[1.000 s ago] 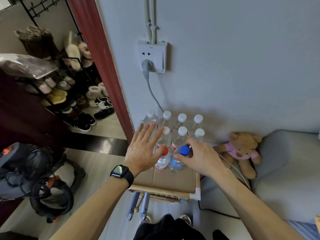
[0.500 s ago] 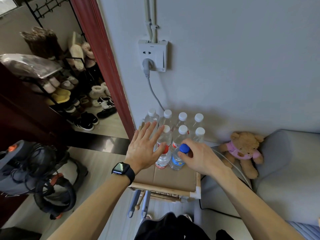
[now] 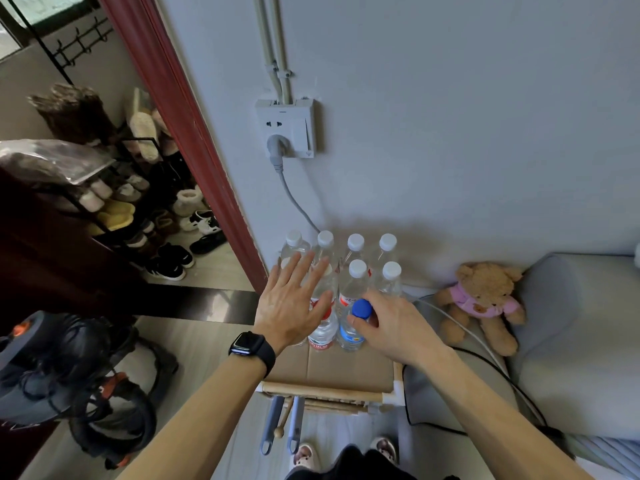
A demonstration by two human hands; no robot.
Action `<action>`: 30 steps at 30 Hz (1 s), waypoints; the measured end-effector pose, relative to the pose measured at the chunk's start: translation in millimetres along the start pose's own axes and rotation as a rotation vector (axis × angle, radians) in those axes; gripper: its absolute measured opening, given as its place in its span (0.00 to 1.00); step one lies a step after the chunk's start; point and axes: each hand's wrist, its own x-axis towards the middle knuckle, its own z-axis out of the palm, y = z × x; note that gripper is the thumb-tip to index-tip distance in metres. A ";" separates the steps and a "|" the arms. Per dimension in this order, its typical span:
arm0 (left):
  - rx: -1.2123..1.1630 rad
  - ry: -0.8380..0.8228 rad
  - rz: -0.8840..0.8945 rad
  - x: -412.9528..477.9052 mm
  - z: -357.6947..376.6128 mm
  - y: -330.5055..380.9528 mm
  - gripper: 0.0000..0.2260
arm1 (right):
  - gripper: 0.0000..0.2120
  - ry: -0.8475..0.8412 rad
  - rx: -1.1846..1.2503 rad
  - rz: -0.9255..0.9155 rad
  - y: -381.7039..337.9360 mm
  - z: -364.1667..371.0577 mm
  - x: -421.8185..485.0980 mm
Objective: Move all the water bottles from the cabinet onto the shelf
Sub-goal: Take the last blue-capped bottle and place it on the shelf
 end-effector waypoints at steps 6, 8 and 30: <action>-0.004 0.009 -0.011 -1.0 1.3 -0.9 0.30 | 0.14 0.029 0.010 0.025 -2.3 -0.3 -3.3; -0.008 0.008 -0.012 -1.2 0.1 0.5 0.30 | 0.14 0.036 0.027 0.046 -2.5 -1.9 -2.3; 0.062 -0.038 0.032 1.1 -4.1 5.1 0.28 | 0.15 -0.005 -0.112 0.013 -0.9 1.6 -3.9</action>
